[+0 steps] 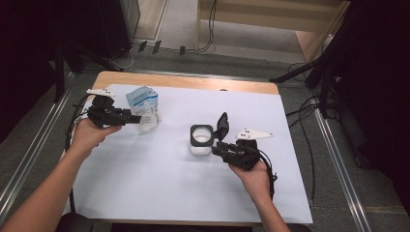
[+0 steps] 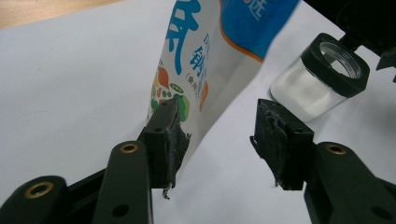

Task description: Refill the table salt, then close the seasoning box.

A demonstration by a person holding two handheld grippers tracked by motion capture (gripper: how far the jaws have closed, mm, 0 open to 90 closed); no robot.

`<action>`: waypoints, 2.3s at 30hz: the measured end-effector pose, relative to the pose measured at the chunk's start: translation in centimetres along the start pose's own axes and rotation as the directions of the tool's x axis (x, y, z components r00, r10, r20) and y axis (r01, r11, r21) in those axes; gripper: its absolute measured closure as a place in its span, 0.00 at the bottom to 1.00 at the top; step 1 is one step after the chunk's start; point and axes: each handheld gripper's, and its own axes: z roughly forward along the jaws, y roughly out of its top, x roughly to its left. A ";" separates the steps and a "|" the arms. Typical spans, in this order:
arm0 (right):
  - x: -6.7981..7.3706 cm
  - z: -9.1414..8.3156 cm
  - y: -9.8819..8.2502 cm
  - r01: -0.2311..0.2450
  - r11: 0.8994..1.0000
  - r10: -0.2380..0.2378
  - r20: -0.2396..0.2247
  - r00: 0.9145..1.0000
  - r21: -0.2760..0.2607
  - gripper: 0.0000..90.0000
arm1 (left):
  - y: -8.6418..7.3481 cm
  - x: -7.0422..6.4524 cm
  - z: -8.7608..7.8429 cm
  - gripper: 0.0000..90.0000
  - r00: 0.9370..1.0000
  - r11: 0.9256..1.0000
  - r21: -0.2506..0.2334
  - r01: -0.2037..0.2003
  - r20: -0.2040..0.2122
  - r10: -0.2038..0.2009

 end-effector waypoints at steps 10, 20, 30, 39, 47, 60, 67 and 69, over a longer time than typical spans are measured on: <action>-0.8 -0.9 0.2 -0.024 1.000 0.024 -0.008 1.000 0.010 1.00 | -1.4 -1.1 -1.4 0.52 1.000 1.000 0.002 0.001 -0.013 -0.001; -2.0 -1.3 0.5 -0.044 0.999 0.044 0.022 0.999 0.011 1.00 | -3.1 -2.1 -2.0 0.51 1.000 1.000 0.010 0.014 -0.008 -0.014; -3.4 -2.2 1.5 -0.072 0.997 0.074 0.052 0.996 -0.034 1.00 | -4.2 -3.2 -2.1 0.50 1.000 1.000 0.006 0.008 0.018 -0.008; -4.8 -1.6 3.3 -0.077 0.996 0.080 0.058 0.995 -0.041 1.00 | -4.7 -4.5 -1.3 0.49 0.999 1.000 0.024 -0.014 0.038 0.013; -4.9 -1.0 4.1 -0.075 0.996 0.077 0.037 0.996 -0.042 1.00 | -4.8 -5.5 -1.0 0.49 0.998 0.999 0.018 -0.049 0.045 0.048; -4.5 0.1 4.7 -0.065 0.997 0.066 0.026 0.998 -0.035 1.00 | -5.0 -5.8 -0.5 0.49 0.996 0.998 0.023 -0.062 0.068 0.061; -4.4 0.4 4.8 -0.060 0.998 0.061 0.025 0.998 -0.034 1.00 | -5.0 -5.9 -0.4 0.50 0.995 0.997 0.016 -0.080 0.057 0.079; -4.3 0.6 4.9 -0.057 0.998 0.057 0.020 0.998 -0.034 1.00 | -5.0 -5.8 -0.4 0.50 0.995 0.997 0.017 -0.081 0.057 0.080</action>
